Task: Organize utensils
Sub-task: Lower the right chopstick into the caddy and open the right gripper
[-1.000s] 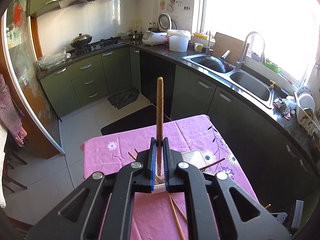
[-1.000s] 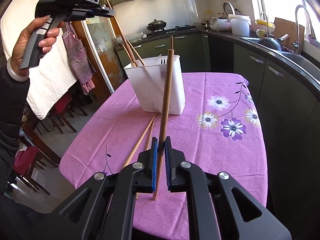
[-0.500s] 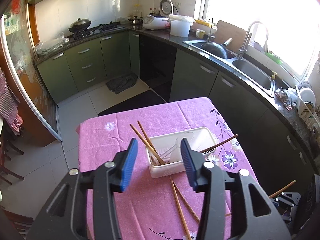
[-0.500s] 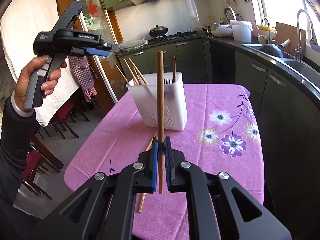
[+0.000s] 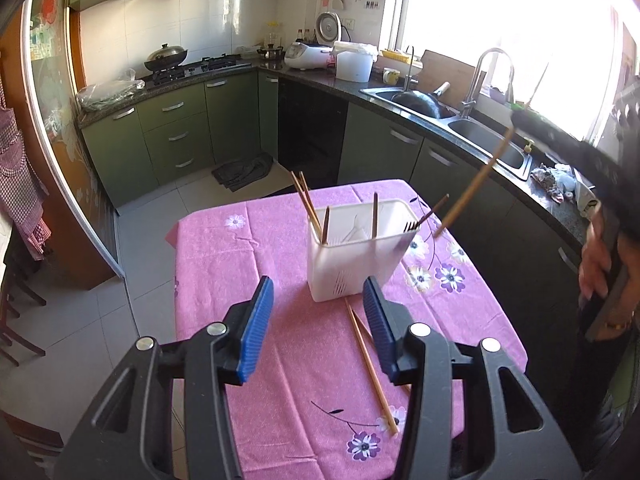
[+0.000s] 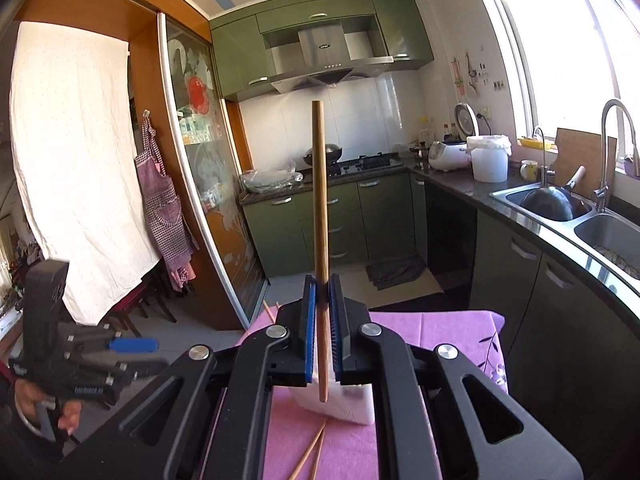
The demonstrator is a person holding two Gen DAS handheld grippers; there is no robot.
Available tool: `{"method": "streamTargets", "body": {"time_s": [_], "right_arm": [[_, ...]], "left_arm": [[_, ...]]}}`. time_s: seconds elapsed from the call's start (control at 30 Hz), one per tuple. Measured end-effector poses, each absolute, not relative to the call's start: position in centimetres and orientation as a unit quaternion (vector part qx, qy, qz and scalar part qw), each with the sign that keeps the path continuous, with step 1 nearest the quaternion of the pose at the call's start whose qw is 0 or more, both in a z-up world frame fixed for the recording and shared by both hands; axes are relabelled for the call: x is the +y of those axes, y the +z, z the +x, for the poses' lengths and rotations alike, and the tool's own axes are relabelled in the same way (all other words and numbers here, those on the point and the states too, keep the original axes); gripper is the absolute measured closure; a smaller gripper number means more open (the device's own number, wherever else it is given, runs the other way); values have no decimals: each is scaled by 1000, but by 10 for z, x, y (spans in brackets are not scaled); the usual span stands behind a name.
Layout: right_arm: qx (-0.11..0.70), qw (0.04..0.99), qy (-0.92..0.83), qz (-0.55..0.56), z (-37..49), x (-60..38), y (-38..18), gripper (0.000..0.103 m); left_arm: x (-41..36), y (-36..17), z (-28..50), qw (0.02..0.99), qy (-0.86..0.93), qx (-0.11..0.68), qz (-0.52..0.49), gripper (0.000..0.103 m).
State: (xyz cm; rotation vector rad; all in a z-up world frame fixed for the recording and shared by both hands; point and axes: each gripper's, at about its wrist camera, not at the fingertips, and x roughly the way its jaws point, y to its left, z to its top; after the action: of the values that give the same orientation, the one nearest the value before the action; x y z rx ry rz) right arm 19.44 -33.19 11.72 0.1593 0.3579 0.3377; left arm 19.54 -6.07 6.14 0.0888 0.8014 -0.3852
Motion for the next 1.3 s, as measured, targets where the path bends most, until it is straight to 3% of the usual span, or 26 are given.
{"method": "streamTargets", "body": {"time_s": [0.3, 0.53, 0.7, 0.83, 1.2, 1.3], "right_arm": [[247, 957, 138, 70, 290, -313, 79, 95], [287, 945, 146, 62, 309, -302, 47, 95], [256, 951, 164, 58, 264, -307, 66, 94], [256, 951, 172, 38, 210, -314, 60, 85], [370, 918, 123, 74, 162, -369, -77, 85], [379, 912, 121, 99, 155, -383, -96, 85]], "left_arm": [[-47, 26, 197, 886, -182, 426, 38, 58], [-56, 10, 204, 873, -186, 449, 45, 58], [-73, -6, 205, 859, -194, 470, 56, 58], [-93, -33, 211, 839, -202, 503, 59, 58], [-155, -118, 250, 788, -178, 583, 85, 58], [-166, -131, 262, 783, -166, 592, 96, 68]]}}
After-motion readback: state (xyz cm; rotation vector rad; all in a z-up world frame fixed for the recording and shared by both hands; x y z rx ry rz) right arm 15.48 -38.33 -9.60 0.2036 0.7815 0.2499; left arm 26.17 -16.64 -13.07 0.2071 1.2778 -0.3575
